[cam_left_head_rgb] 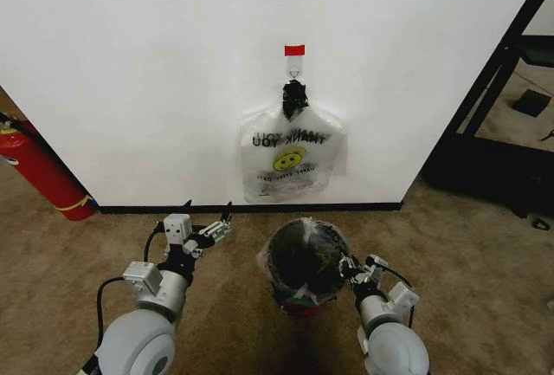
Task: Pick up the garbage bag from the wall and place it over the trash bin.
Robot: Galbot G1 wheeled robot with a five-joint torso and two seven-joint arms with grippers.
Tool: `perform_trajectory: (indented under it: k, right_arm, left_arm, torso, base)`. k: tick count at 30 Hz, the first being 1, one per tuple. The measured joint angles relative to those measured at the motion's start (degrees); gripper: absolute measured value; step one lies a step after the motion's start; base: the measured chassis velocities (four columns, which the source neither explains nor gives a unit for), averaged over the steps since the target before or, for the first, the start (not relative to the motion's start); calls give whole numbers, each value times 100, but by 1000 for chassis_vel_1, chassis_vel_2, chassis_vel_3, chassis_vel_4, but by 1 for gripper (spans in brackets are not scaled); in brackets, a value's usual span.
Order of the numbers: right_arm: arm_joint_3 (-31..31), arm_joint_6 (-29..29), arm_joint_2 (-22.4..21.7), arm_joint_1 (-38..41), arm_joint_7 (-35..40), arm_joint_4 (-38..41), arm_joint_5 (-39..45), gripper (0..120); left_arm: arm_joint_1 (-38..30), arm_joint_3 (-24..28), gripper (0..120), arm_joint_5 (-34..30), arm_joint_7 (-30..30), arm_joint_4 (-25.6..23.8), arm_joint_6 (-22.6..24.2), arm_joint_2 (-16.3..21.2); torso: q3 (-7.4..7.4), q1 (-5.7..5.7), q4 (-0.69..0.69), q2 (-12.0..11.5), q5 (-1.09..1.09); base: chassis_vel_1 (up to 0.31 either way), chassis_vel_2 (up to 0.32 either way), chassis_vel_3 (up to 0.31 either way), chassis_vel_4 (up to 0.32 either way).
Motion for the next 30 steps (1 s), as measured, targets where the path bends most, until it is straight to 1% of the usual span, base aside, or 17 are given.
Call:
perform_trajectory:
  k: [1,4,8,9,12,14,15,16,18,21,23,24,26,27,28,29,30]
  right_arm:
    - [0,0,0,0,0,0,0,42]
    - [-2,7,-14,-73,-69,78,-134,54]
    - [-4,110,-76,-224,-307,130,-549,71]
    - [-4,110,-76,-224,-307,130,-549,71]
    - [26,91,-111,-290,-238,110,-800,86]
    - [57,114,-122,-303,-206,33,-818,92]
    - [57,114,-122,-303,-206,33,-818,92]
    - [77,170,-123,-304,-208,-11,-805,97]
    - [137,341,-117,-306,-264,-46,-710,100]
    - [217,615,-145,-383,-515,6,-553,100]
    - [239,675,-171,-406,-583,13,-544,100]
    - [253,715,-198,-422,-635,8,-546,100]
    - [268,796,-233,-426,-694,-42,-583,100]
    - [271,827,-244,-419,-709,-68,-607,100]
    - [272,842,-247,-405,-721,-90,-636,100]
    - [272,842,-247,-405,-721,-90,-636,100]
    - [270,849,-247,-391,-729,-106,-671,100]
  left_arm:
    - [0,0,100,0,0,0,0,0]
    - [75,9,100,49,-2,-45,31,-35]
    - [129,30,100,140,-18,-48,30,-79]
    - [129,30,100,140,-18,-48,30,-79]
    - [162,103,100,251,-27,-68,34,-96]
    - [193,171,100,322,-26,-86,41,-80]
    - [193,171,100,322,-26,-86,41,-80]
    - [203,225,100,359,-25,-100,54,-62]
    - [192,340,100,406,-25,-108,80,-34]
    - [127,512,100,464,-31,-61,191,17]
    - [100,590,100,457,-54,-34,287,52]
    - [53,697,100,396,-106,-12,413,98]
    - [-133,967,100,44,-330,7,801,184]
    - [-299,1150,100,-306,-521,12,1070,226]
    - [-551,1374,100,-868,-796,29,1387,281]
    - [-551,1374,100,-868,-796,29,1387,281]
    - [-794,1536,100,-1378,-994,66,1621,321]
  torso:
    - [0,0,0,0,0]
    - [0,0,0,0,0]
    - [0,0,0,0,0]
    - [0,0,0,0,0]
    - [0,0,0,0,-1]
    - [0,0,0,0,0]
    - [0,0,0,0,0]
    - [0,0,0,0,1]
    - [0,0,0,0,0]
    - [0,0,0,0,0]
    - [0,0,0,0,-1]
    - [0,0,1,0,-1]
    - [0,0,1,0,0]
    - [0,0,0,0,-1]
    - [0,0,0,0,0]
    - [0,0,0,0,0]
    - [1,0,0,0,0]
  base:
    - [0,0,0,0]
    - [0,0,0,0]
    - [0,0,0,0]
    - [0,0,0,0]
    - [0,0,0,0]
    - [0,0,0,0]
    - [0,0,0,0]
    - [0,0,0,0]
    - [0,0,0,0]
    - [0,0,0,0]
    - [0,0,0,0]
    - [0,0,0,0]
    - [0,0,0,0]
    - [0,0,0,0]
    - [0,0,0,0]
    - [0,0,0,0]
    - [0,0,0,0]
